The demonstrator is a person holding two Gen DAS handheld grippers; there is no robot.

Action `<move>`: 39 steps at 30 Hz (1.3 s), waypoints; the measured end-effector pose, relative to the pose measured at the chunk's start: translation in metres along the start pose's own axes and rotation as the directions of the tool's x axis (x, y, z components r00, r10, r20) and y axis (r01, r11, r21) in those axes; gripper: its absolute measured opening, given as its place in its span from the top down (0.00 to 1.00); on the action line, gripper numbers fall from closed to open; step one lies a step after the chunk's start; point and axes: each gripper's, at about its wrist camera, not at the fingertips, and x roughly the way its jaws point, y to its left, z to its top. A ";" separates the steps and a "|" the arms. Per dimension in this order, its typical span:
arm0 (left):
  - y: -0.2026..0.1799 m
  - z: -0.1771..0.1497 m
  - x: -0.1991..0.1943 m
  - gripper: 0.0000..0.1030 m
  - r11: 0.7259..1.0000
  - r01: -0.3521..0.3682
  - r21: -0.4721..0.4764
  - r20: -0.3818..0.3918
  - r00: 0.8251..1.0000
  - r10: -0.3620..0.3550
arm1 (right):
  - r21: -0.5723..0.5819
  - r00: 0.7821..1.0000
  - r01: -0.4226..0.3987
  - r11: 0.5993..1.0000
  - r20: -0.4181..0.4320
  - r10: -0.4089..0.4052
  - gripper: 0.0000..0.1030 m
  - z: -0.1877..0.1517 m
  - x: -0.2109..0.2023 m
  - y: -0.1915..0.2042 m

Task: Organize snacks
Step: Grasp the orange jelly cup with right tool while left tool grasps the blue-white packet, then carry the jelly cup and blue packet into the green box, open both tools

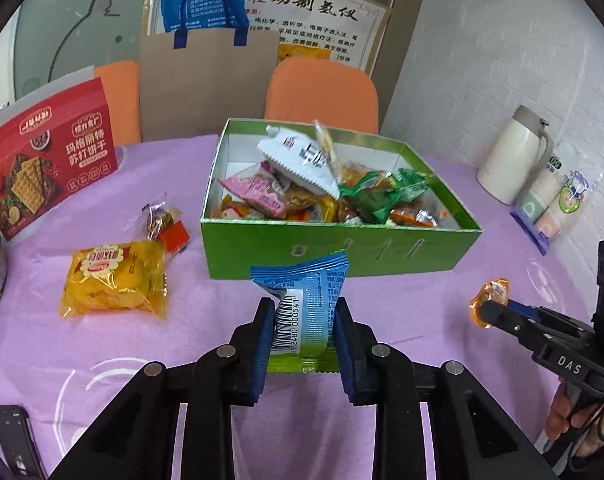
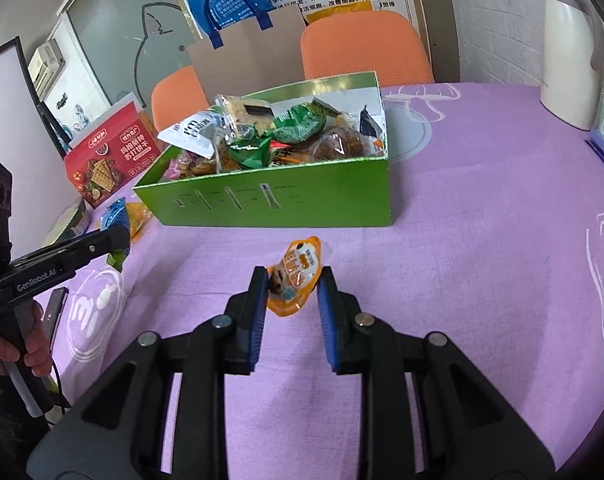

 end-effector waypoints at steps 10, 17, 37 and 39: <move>-0.038 0.046 -0.037 0.72 0.998 0.050 0.048 0.112 0.992 -0.055 | -0.073 0.993 -0.021 0.997 0.115 0.029 0.74 0.037 -0.033 0.021; -0.059 0.082 -0.029 0.72 0.995 0.065 0.069 0.142 0.987 -0.074 | -0.110 0.983 0.024 0.994 0.181 -0.003 0.74 0.075 -0.029 0.021; -0.048 0.130 0.091 0.70 0.998 0.058 0.025 0.037 0.998 -0.059 | -0.133 0.989 0.039 0.990 0.145 -0.020 0.73 0.130 0.069 -0.013; -0.048 0.128 0.092 0.53 0.998 0.057 0.032 0.058 0.997 -0.059 | -0.169 0.992 0.034 0.985 0.127 -0.012 0.51 0.128 0.078 -0.013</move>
